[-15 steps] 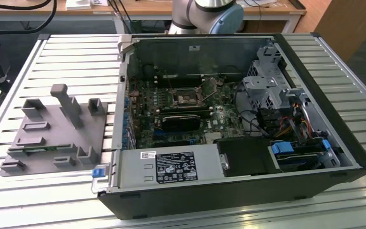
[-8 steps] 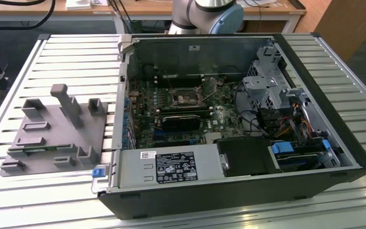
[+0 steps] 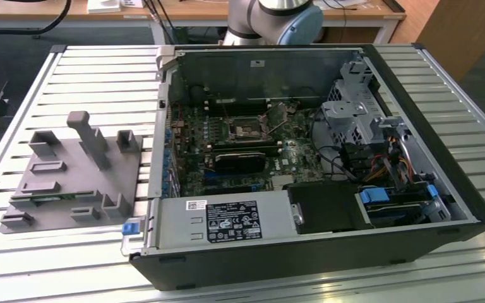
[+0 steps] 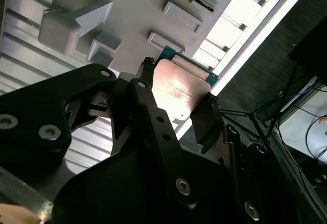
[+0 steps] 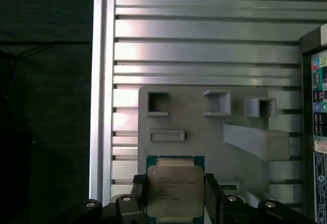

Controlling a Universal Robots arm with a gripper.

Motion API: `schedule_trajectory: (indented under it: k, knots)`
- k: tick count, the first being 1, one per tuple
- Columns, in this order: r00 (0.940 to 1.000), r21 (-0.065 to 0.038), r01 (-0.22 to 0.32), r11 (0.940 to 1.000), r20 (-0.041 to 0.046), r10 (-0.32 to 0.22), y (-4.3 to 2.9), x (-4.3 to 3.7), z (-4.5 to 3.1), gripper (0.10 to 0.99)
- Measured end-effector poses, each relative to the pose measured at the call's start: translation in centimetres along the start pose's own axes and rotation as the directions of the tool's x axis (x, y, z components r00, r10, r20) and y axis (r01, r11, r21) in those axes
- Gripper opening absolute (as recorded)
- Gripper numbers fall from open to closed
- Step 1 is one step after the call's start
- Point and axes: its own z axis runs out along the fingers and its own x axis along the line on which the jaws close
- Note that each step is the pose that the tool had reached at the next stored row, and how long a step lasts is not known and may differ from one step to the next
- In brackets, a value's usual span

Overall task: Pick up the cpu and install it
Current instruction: 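Pick up the cpu and move it towards the insertion slot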

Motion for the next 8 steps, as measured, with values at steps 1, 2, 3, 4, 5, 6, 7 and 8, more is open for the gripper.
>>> schedule_trajectory:
  k: [1,2,3,4,5,6,7,8]
  knots:
    - [1.0000,0.000,0.000,1.0000,0.0000,0.000,0.01,0.00,-0.10,0.545]
    - [1.0000,0.000,0.000,1.0000,0.0000,0.000,0.02,0.00,-0.20,0.545]
    - [1.0000,0.000,0.000,1.0000,0.0001,0.000,0.03,-0.01,-0.29,0.545]
    - [1.0000,0.000,0.000,1.0000,0.0000,0.000,0.04,-0.01,-0.39,0.545]
    - [1.0000,0.000,0.000,1.0000,0.0000,0.000,0.05,-0.01,-0.50,0.545]
    - [1.0000,0.000,0.000,1.0000,0.0000,0.000,0.05,-0.01,-0.60,0.545]
    - [1.0000,0.000,0.000,1.0000,0.0000,0.000,0.06,-0.01,-0.71,0.545]
    - [1.0000,0.000,0.000,1.0000,-0.0001,0.000,0.07,-0.02,-0.81,0.545]
